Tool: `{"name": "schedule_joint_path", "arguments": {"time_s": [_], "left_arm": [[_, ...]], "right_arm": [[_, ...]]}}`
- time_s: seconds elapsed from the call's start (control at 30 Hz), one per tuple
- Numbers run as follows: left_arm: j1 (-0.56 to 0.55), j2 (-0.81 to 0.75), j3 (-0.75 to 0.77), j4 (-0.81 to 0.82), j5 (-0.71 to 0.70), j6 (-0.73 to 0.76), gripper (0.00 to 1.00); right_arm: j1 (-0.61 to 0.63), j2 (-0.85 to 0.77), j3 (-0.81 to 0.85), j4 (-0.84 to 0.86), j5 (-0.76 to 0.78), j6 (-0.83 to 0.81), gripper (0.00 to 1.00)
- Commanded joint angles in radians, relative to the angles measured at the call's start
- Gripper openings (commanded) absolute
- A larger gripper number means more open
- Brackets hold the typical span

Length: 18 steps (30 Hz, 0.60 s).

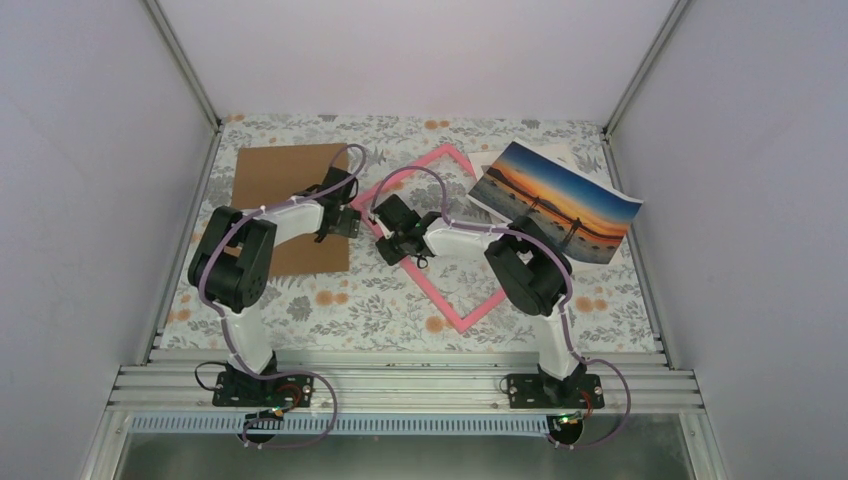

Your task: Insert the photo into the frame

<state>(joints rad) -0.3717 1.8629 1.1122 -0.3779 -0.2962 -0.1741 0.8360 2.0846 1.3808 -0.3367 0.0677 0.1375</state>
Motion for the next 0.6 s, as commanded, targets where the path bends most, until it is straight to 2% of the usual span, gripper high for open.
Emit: {"name": "schedule_joint_path", "arguments": {"time_s": [0.0, 0.17, 0.33, 0.57], "left_arm": [[0.038, -0.025, -0.042, -0.019, -0.052, 0.011, 1.00], [0.099, -0.055, -0.050, -0.037, -0.037, 0.020, 1.00], [0.141, -0.156, -0.014, -0.052, 0.066, 0.058, 1.00], [0.171, -0.309, 0.114, -0.163, 0.167, 0.089, 1.00]], "right_arm": [[-0.023, -0.008, 0.001, -0.042, -0.017, 0.039, 0.03], [-0.036, -0.022, 0.062, -0.056, -0.113, 0.040, 0.03], [-0.065, -0.056, 0.160, -0.073, -0.230, 0.054, 0.03], [-0.128, -0.128, 0.322, -0.072, -0.421, 0.102, 0.03]]}}
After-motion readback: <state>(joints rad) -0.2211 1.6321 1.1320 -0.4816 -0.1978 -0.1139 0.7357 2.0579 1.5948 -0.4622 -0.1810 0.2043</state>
